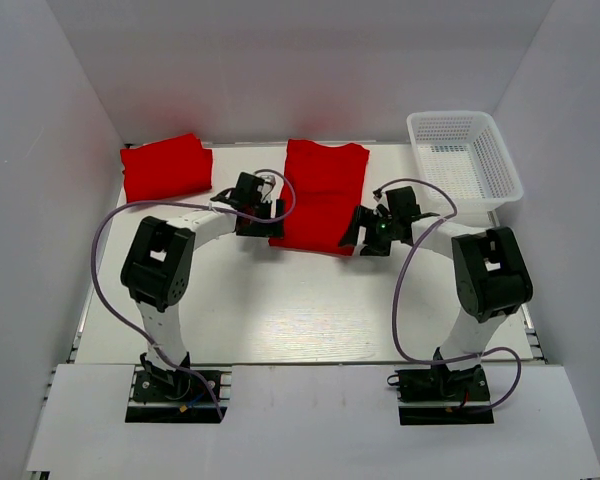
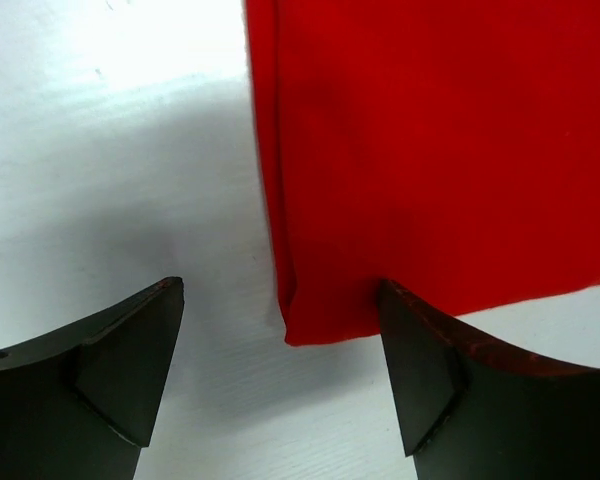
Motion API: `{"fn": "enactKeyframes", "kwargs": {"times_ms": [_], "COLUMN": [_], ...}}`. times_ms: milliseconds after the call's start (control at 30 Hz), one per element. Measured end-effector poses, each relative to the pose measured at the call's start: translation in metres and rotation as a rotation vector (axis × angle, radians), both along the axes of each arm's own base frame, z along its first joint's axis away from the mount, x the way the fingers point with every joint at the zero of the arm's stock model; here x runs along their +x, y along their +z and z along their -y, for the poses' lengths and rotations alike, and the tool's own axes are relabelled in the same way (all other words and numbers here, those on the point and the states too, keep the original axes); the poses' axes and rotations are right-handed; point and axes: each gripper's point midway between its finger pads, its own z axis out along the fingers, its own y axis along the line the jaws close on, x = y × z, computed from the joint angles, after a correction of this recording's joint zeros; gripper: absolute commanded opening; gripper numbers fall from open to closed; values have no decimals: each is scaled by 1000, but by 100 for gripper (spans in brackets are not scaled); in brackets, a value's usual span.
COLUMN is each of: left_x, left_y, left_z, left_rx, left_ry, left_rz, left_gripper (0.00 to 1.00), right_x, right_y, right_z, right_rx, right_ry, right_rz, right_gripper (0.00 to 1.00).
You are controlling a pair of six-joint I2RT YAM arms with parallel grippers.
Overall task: Fold and stack the t-shirts
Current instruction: Grab one side of the 2/3 rectangular tshirt with both arms
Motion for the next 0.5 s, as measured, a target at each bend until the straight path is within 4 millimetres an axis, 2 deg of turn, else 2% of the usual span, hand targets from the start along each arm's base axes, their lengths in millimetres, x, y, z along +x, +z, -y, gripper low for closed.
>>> {"fn": "enactKeyframes", "kwargs": {"times_ms": [100, 133, 200, 233, 300, 367, 433, 467, 500], "left_x": [-9, -9, -8, -9, -11, -14, -17, -19, -21], "left_y": [-11, -11, -11, -11, -13, -15, -17, -17, -18], "left_z": [2, 4, 7, 7, 9, 12, 15, 17, 18], "left_rx": [-13, -25, -46, -56, -79, -104, -128, -139, -148], "left_ry": [-12, -19, -21, -19, -20, -26, -33, -36, -41], "left_rz": [-19, -13, 6, 14, 25, 29, 23, 19, 15], "left_gripper": [80, 78, 68, 59, 50, 35, 20, 5, 0], "right_x": [2, 3, 4, 2, 0, -3, -5, -6, -5], "right_y": [-1, -1, -4, -7, -12, -16, -17, -17, -17], "right_z": [-4, -5, -6, -6, -7, -6, -7, -8, -8], "right_rx": [21, 26, 29, 29, 29, 24, 21, 22, 22], "right_ry": [6, 6, 7, 6, 7, 10, 16, 18, 19], "right_rz": [2, 3, -1, -14, -30, -41, -45, -45, -42], "right_gripper": [79, 68, 57, 46, 35, 20, 12, 5, 2]}}
